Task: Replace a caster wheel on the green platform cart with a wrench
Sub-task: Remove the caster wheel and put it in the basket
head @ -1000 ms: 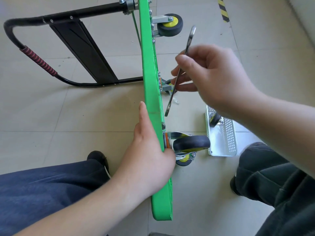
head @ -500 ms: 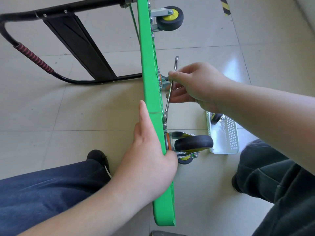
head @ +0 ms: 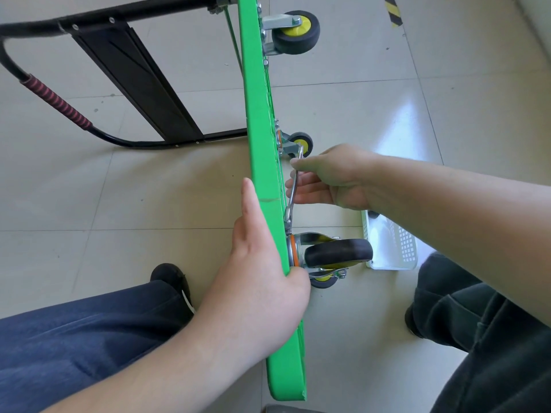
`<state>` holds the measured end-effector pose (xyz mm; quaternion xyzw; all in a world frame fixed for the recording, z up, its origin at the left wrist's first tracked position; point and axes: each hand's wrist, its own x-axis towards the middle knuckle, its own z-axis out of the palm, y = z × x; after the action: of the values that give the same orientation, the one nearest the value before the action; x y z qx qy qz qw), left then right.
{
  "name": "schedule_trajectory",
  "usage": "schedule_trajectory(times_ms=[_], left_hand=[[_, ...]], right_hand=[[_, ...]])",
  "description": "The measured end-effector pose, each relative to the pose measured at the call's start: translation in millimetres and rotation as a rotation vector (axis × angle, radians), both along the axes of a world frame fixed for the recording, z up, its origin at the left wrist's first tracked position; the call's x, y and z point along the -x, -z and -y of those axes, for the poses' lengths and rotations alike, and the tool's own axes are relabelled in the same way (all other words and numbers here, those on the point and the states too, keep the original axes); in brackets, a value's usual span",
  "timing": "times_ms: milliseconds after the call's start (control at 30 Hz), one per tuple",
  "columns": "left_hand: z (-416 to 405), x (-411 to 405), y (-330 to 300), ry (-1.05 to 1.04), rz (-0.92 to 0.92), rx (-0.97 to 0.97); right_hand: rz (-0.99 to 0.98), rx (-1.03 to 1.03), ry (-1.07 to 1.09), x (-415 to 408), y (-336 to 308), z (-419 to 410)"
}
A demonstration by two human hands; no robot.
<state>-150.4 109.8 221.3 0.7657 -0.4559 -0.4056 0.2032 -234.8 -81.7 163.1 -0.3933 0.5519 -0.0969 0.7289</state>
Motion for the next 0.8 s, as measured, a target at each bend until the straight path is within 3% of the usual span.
schedule_trajectory(times_ms=[300,800], left_hand=[[0.0,-0.4,-1.0,-0.003,-0.009,-0.013],[0.8,1.0,-2.4,-0.029,-0.030,-0.007]], right_hand=[[0.024,0.169,0.020,5.4,-10.3,-5.0],[0.195,0.690,-0.101,16.8,-50.9,-36.3]])
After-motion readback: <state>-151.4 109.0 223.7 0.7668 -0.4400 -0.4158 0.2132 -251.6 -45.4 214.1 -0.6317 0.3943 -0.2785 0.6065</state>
